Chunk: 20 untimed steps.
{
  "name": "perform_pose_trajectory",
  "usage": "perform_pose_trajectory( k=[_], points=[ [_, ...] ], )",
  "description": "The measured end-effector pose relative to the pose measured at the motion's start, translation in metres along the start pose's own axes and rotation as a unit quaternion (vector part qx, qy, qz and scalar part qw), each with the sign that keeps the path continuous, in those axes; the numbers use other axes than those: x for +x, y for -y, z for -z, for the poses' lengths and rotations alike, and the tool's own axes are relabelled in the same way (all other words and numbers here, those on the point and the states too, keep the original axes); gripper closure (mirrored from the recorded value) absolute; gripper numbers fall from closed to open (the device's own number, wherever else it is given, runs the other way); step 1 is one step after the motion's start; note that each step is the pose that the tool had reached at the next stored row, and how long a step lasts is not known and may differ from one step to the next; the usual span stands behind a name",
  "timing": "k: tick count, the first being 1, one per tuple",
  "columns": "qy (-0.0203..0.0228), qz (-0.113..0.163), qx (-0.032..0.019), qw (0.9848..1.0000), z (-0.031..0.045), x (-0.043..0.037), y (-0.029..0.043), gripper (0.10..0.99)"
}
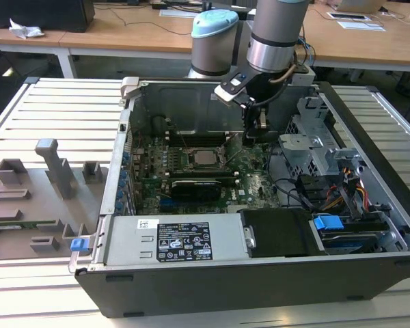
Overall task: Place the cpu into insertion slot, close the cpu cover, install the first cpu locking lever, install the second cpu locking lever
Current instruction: 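Close the cpu cover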
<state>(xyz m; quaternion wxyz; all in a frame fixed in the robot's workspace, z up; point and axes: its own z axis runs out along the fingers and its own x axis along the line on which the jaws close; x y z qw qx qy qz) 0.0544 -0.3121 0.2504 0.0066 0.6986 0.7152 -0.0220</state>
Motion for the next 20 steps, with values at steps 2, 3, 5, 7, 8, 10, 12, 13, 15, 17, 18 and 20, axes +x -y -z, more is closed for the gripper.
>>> perform_pose_trajectory(
  k=[2,3,5,7,8,10,12,13,15,17,18,20],
  points=[
    [0.0000,0.000,0.0000,1.0000,0.0000,0.0000,0.0007,0.980],
    [0.0000,0.000,0.0000,1.0000,0.0000,0.0001,0.0011,0.980],
    [0.0000,0.000,0.0000,1.0000,-0.0001,0.0002,0.0047,0.980],
    [0.0000,0.000,0.0000,1.0000,-0.0002,0.0002,0.0077,0.980],
    [0.0000,0.000,0.0000,1.0000,-0.0002,0.0003,0.0105,0.980],
    [0.0000,0.000,0.0000,1.0000,-0.0003,0.0003,0.0133,0.980],
    [0.0000,0.000,0.0000,1.0000,-0.0003,0.0004,0.0161,0.980],
    [0.0000,0.000,0.0000,1.0000,-0.0004,0.0005,0.0187,0.980],
    [0.0000,0.000,0.0000,1.0000,-0.0005,0.0006,0.0248,0.980],
    [0.0000,0.000,0.0000,1.0000,-0.0006,0.0007,0.0289,0.980],
    [0.0000,0.000,0.0000,1.0000,-0.0007,0.0008,0.0309,0.980],
    [0.0000,0.000,0.0000,1.0000,-0.0007,0.0008,0.0331,0.980]
  ],
)
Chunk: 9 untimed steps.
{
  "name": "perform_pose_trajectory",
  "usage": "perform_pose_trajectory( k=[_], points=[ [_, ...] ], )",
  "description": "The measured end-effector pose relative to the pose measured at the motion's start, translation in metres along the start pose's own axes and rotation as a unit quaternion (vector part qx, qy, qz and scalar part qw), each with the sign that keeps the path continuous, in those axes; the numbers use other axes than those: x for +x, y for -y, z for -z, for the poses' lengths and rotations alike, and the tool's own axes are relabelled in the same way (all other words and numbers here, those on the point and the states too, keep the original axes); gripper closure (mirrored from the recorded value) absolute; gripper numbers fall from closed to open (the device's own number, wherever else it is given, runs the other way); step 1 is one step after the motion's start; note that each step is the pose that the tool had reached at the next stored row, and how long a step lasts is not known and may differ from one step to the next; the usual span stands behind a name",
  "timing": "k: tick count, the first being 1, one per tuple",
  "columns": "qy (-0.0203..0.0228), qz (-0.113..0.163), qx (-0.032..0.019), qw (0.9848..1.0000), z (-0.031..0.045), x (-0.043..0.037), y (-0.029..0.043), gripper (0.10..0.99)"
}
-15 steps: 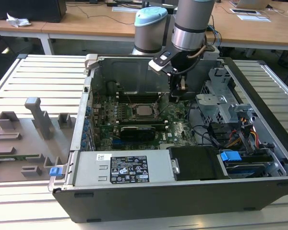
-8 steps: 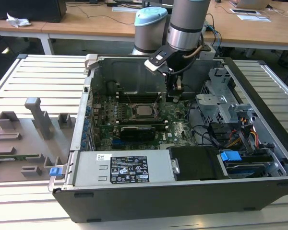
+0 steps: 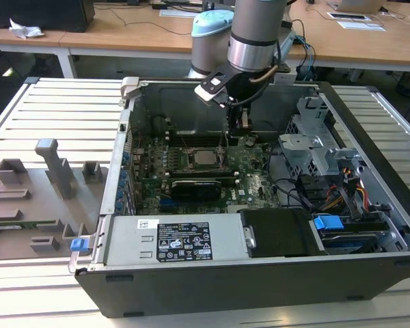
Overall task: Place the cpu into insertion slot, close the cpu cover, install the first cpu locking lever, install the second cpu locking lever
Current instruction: 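Close the cpu cover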
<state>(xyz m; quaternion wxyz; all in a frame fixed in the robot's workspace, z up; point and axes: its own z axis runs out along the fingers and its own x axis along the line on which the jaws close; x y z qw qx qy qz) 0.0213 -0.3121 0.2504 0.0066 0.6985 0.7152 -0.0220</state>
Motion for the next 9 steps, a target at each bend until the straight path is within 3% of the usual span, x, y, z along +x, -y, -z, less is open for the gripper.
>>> perform_pose_trajectory(
  k=[9],
  points=[
    [0.0000,0.000,0.0000,1.0000,-0.0004,0.0004,0.0153,0.980]
  ],
)
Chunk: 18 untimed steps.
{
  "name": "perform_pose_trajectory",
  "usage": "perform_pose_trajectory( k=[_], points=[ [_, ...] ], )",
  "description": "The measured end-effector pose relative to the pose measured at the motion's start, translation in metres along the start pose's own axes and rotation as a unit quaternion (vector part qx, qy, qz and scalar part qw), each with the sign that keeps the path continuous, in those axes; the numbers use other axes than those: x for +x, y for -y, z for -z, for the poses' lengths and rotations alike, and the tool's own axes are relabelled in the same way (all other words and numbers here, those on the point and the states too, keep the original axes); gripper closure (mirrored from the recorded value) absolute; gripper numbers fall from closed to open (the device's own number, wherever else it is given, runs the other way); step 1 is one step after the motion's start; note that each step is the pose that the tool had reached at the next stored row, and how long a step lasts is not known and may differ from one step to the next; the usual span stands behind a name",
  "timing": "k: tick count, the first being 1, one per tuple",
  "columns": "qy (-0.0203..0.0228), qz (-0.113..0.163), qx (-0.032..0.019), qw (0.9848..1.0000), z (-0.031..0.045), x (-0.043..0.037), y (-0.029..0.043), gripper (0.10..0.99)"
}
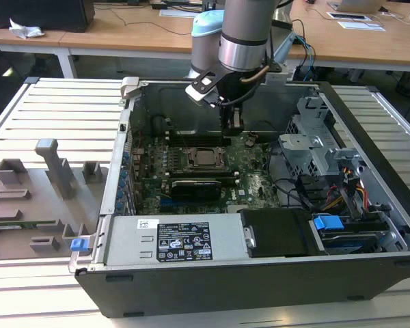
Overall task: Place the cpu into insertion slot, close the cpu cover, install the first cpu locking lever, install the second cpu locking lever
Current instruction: 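Close the cpu cover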
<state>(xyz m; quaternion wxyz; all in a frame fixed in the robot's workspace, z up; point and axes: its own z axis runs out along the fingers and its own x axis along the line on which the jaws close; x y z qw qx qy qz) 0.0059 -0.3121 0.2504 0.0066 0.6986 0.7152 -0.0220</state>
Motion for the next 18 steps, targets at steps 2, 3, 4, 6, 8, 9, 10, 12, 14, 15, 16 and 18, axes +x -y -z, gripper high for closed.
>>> perform_pose_trajectory(
  k=[2,3,4,6,8,9,10,12,14,15,16,18],
  points=[
    [0.0000,0.000,0.0000,1.0000,-0.0001,0.0001,0.0032,0.980],
    [0.0000,0.000,0.0000,1.0000,-0.0001,0.0001,0.0050,0.980],
    [0.0000,0.000,0.0000,1.0000,-0.0002,0.0002,0.0066,0.980],
    [0.0001,0.000,0.0000,1.0000,-0.0003,0.0003,0.0112,0.980],
    [0.0000,0.000,0.0000,1.0000,-0.0005,0.0004,0.0147,0.980],
    [0.0000,0.000,0.0000,1.0000,-0.0005,0.0004,0.0163,0.980],
    [0.0000,0.000,0.0000,1.0000,-0.0007,0.0005,0.0187,0.980],
    [0.0000,0.000,0.0000,1.0000,-0.0008,0.0006,0.0216,0.980],
    [0.0000,0.000,0.0000,1.0000,-0.0009,0.0006,0.0244,0.980],
    [0.0000,0.000,0.0000,1.0000,-0.0011,0.0007,0.0264,0.980],
    [0.0000,0.000,0.0000,1.0000,-0.0011,0.0007,0.0276,0.980],
    [0.0000,0.000,0.0000,1.0000,-0.0012,0.0008,0.0303,0.980]
  ],
)
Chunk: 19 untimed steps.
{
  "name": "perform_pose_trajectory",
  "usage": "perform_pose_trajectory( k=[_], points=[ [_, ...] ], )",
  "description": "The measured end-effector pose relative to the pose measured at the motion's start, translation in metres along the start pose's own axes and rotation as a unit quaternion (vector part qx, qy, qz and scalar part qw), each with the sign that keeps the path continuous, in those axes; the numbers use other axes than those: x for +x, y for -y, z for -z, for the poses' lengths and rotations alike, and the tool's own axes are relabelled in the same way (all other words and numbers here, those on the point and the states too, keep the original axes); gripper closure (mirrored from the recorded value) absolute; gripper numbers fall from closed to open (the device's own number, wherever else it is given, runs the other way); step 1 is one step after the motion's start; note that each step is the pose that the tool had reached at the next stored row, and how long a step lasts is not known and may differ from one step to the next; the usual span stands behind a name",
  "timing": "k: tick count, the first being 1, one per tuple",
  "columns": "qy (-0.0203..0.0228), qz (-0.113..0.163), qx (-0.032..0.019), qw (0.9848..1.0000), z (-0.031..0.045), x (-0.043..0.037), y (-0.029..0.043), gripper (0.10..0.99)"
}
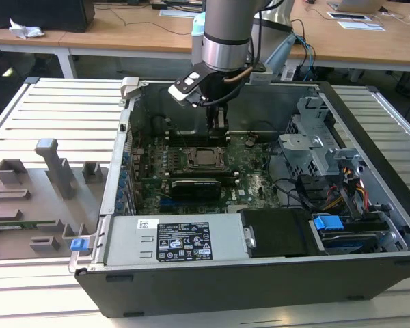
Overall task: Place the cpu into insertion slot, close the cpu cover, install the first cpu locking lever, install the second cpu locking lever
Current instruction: 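Close the cpu cover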
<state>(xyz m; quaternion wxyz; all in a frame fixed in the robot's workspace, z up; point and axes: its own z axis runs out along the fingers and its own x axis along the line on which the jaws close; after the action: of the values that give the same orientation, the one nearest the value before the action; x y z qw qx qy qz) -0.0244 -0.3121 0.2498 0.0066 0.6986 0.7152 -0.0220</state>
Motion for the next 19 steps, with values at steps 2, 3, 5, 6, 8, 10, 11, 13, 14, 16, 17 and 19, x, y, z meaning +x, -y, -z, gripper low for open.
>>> perform_pose_trajectory(
  k=[2,3,5,6,8,10,11,13,14,16,17,19],
  points=[
    [0.0000,0.000,0.0000,1.0000,-0.0002,0.0001,0.0032,0.980],
    [-0.0001,0.000,0.0000,1.0000,-0.0003,0.0001,0.0044,0.980],
    [0.0000,0.000,0.0000,1.0000,-0.0005,0.0002,0.0082,0.980],
    [-0.0001,0.000,0.0000,1.0000,-0.0006,0.0002,0.0093,0.980],
    [0.0000,0.000,0.0000,1.0000,-0.0008,0.0003,0.0115,0.980],
    [0.0000,0.000,0.0000,1.0000,-0.0013,0.0003,0.0145,0.980],
    [0.0000,0.000,0.0000,1.0000,-0.0016,0.0004,0.0153,0.980],
    [0.0000,0.000,0.0000,1.0000,-0.0024,0.0005,0.0167,0.980],
    [0.0000,0.000,0.0000,1.0000,-0.0028,0.0005,0.0173,0.980],
    [0.0000,0.000,0.0000,1.0000,-0.0038,0.0006,0.0185,0.980],
    [0.0000,0.000,0.0000,1.0000,-0.0054,0.0007,0.0197,0.980],
    [0.0000,0.000,0.0000,1.0000,-0.0069,0.0007,0.0203,0.980]
  ],
)
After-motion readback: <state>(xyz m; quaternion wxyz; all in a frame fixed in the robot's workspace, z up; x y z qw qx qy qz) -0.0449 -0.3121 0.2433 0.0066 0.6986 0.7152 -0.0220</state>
